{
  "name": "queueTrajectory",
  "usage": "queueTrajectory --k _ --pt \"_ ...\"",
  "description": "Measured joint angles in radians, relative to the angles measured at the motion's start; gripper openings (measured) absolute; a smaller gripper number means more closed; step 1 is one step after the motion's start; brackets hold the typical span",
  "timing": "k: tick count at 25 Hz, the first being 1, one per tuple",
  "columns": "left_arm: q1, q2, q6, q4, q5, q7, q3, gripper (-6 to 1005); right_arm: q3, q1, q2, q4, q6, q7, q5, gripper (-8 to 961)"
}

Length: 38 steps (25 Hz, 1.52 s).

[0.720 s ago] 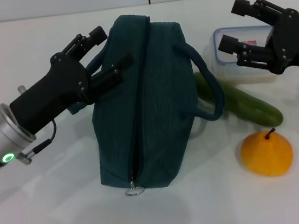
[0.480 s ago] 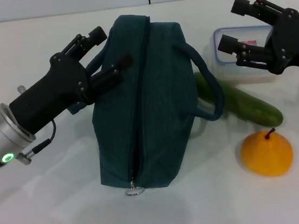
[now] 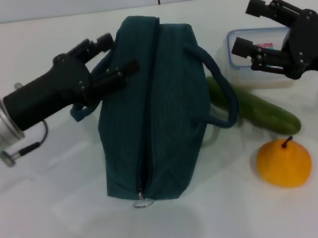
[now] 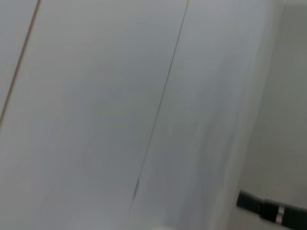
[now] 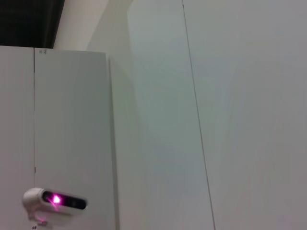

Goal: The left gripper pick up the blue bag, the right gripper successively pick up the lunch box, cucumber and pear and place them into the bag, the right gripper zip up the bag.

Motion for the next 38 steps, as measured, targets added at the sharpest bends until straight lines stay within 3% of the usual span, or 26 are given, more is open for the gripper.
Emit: queueTrajectory --k 3,8,23,30,38 --pt "0.032 -0.005 -0.026 0.165 0.089 -0.173 -0.001 887 0.004 0.001 -0.002 -0.001 -0.003 0.0 0.0 846" --pt "0.047 -0.007 -0.05 0.27 0.149 -0.294 0.001 887 0.011 0.003 -0.001 -0.002 -0.004 -0.007 -0.001 841" --pt "0.027 -0.01 -0.188 0.235 0.2 -0.309 0.063 887 0.012 0.011 0.004 -0.001 0.023 -0.026 -0.001 825" --pt "0.021 -0.011 -0.189 0.2 0.197 -0.286 0.065 650 0.012 0.012 0.004 0.005 0.034 -0.048 -0.002 818" --pt "0.019 -0.012 -0.19 0.17 0.188 -0.267 0.049 398 0.017 -0.013 0.023 0.013 0.063 -0.06 -0.001 810"
